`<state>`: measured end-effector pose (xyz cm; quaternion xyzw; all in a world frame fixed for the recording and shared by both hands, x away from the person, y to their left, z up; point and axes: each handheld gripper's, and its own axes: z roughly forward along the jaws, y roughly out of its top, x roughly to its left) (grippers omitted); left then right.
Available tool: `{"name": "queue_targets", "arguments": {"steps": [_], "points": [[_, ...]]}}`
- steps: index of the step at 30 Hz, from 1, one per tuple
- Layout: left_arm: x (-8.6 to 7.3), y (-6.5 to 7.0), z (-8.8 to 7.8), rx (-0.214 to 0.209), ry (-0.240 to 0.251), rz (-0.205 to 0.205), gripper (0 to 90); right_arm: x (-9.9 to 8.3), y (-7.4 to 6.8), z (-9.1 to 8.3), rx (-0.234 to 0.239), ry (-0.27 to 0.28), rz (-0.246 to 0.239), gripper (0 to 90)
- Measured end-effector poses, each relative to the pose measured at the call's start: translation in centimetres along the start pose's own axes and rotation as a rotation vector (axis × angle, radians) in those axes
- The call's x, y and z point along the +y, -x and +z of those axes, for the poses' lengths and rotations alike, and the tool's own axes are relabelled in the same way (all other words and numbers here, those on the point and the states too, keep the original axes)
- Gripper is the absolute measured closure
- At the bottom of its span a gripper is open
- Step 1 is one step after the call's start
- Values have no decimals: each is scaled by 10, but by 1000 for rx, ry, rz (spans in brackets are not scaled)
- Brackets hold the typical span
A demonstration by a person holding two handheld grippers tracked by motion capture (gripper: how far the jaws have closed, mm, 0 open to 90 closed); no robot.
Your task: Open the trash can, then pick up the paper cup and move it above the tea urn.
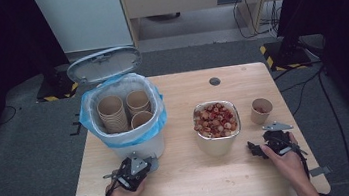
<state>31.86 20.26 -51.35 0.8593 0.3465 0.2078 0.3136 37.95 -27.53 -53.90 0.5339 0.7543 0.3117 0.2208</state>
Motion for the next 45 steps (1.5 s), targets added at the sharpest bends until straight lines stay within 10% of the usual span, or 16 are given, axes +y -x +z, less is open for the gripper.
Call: {"name": "queue_targets", "arguments": {"steps": [8, 21, 30, 45], "points": [[0, 0, 0, 0, 0, 1, 897, 2, -3, -2, -12, 5, -50, 40], [0, 0, 0, -1, 1, -1, 898, 12, 8, -16, -15, 100, 83, 89], [0, 0, 0, 0, 2, 0, 898, 36, 21, -25, -6, 146, 80, 72], [0, 0, 0, -3, 3, 2, 897, 65, 40, 3, -49, 205, 70, 72]]}}
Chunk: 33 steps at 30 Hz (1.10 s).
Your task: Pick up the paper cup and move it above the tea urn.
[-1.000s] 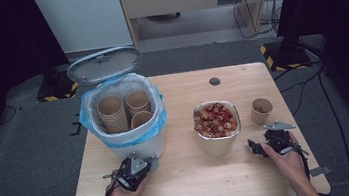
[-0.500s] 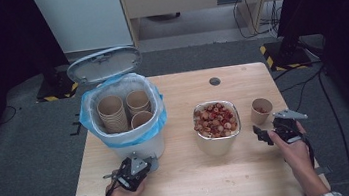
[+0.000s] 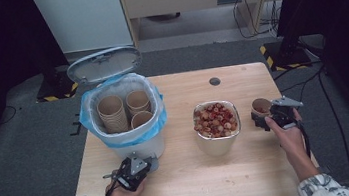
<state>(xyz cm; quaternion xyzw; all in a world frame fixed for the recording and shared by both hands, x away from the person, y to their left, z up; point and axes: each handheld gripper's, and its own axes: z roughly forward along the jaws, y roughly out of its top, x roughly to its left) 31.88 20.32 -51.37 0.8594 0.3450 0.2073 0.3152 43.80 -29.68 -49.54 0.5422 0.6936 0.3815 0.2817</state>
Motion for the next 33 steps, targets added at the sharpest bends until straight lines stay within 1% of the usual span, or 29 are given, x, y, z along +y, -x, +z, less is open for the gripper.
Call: {"name": "queue_targets", "arguments": {"steps": [1, 2, 6, 8, 9, 11, 12, 13, 14, 15, 16, 17, 19, 21, 22, 23, 24, 28, 29, 30, 31, 32, 33], "points": [[0, 0, 0, 0, 0, 0, 898, 1, 1, 3, -1, 18, 12, 81], [0, 0, 0, 1, 0, 1, 897, 1, 2, 5, -3, 20, 22, 79], [0, 0, 0, 1, 0, 1, 898, 0, 3, 12, -18, 10, 3, 80], [0, 0, 0, 1, 0, 0, 898, -1, 3, 14, -21, 10, 2, 82], [0, 0, 0, 1, 0, 1, 897, -1, 3, 17, -14, 11, 8, 91], [0, 0, 0, 1, 0, 1, 897, -1, 3, 19, -19, 15, 0, 100], [0, 0, 0, 0, 1, 0, 897, -1, 2, 20, -20, 20, -3, 118], [0, 0, 0, 1, 0, 0, 897, -1, 2, 23, -13, 18, 11, 128], [0, 0, 0, 1, 1, 1, 898, 0, 2, 25, -14, 18, 8, 150], [0, 0, 0, 1, 1, 1, 897, 0, 2, 25, -14, 18, 8, 150], [0, 0, 0, 0, 1, -1, 897, 0, 2, 27, -19, 17, 4, 175], [0, 0, 0, 0, 1, -1, 897, 0, 2, 27, -19, 17, 4, 175], [0, 0, 0, 1, 1, 0, 897, -1, 3, 28, -1, 7, 10, 205], [0, 0, 0, 1, 1, 0, 897, -1, 3, 29, 3, 4, 10, 219], [0, 0, 0, 2, -1, 4, 897, -2, 4, 28, 17, 7, -5, 244], [0, 0, 0, 2, -1, 4, 898, -2, 4, 28, 17, 7, -5, 244], [0, 0, 0, 1, 1, 0, 897, -3, 5, 28, 20, 14, -21, 258], [0, 0, 0, 0, 2, -1, 897, -4, 5, 29, 47, 28, -31, 270], [0, 0, 0, 0, 2, -1, 897, -4, 5, 29, 47, 28, -31, 270], [0, 0, 0, 0, 2, -1, 897, -3, 5, 28, 57, 34, -42, 277], [0, 0, 0, 0, 2, -1, 897, -3, 5, 28, 57, 34, -42, 277], [0, 0, 0, 1, 1, 0, 897, -2, 3, 26, 66, 41, -57, 278], [0, 0, 0, 1, 1, 0, 898, -1, 3, 24, 66, 44, -66, 278]]}}
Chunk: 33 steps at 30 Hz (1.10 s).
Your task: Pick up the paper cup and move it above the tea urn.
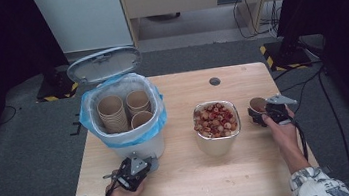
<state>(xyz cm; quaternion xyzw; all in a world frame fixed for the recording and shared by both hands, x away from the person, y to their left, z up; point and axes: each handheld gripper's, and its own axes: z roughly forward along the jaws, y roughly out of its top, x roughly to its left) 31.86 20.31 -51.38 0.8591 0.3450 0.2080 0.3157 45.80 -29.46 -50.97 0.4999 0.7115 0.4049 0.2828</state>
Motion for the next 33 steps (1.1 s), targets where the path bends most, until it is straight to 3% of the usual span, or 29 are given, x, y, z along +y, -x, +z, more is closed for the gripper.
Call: {"name": "queue_targets", "arguments": {"steps": [11, 23, 33], "points": [[0, 0, 0, -1, 0, -1, 897, 32, 0, -28, 45, 76, -92, 284], [0, -1, 0, -5, -1, 0, 897, 60, -2, -43, 69, 95, -127, 283], [0, -1, 0, -4, -1, -1, 897, 78, 1, -55, 61, 104, -142, 281]]}}
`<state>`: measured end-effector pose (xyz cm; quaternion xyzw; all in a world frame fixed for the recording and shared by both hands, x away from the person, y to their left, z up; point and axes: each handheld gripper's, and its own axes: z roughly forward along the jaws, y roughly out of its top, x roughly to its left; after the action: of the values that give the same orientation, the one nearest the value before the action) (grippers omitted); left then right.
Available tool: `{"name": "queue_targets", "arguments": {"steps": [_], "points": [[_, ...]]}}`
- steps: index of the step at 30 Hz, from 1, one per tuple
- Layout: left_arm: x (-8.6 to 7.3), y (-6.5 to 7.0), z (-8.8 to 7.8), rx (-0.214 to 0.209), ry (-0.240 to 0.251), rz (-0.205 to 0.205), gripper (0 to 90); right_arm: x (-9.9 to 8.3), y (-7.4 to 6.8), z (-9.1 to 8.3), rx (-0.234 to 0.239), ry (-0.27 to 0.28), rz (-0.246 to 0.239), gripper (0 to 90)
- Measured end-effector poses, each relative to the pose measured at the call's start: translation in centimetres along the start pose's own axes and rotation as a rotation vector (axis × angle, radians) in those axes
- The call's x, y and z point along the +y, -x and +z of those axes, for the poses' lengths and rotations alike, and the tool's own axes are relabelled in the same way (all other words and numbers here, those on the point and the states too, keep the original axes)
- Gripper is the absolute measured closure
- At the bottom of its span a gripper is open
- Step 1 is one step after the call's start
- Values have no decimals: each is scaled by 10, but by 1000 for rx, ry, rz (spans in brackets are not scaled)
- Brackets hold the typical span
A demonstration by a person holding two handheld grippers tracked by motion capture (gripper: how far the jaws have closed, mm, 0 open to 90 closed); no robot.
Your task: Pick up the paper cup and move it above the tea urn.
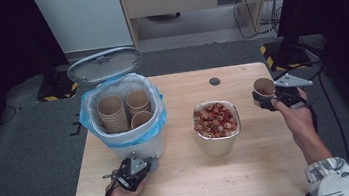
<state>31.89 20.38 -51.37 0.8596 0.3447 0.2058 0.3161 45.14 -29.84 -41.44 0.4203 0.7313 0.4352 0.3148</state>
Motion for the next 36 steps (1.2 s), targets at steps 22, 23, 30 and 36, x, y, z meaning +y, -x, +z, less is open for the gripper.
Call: {"name": "queue_targets", "arguments": {"steps": [22, 23, 30, 36], "points": [[0, 0, 0, 0, 0, 0, 897, 32, 2, -4, 1, 7, -39, 281], [0, 0, 0, 0, 0, 0, 897, 32, 2, -4, 1, 7, -39, 281], [0, 0, 0, -1, 0, 0, 898, 45, 6, -7, 11, 18, -9, 281], [0, 0, 0, -2, 0, -1, 898, 54, 9, -9, 16, 26, -2, 281]]}}
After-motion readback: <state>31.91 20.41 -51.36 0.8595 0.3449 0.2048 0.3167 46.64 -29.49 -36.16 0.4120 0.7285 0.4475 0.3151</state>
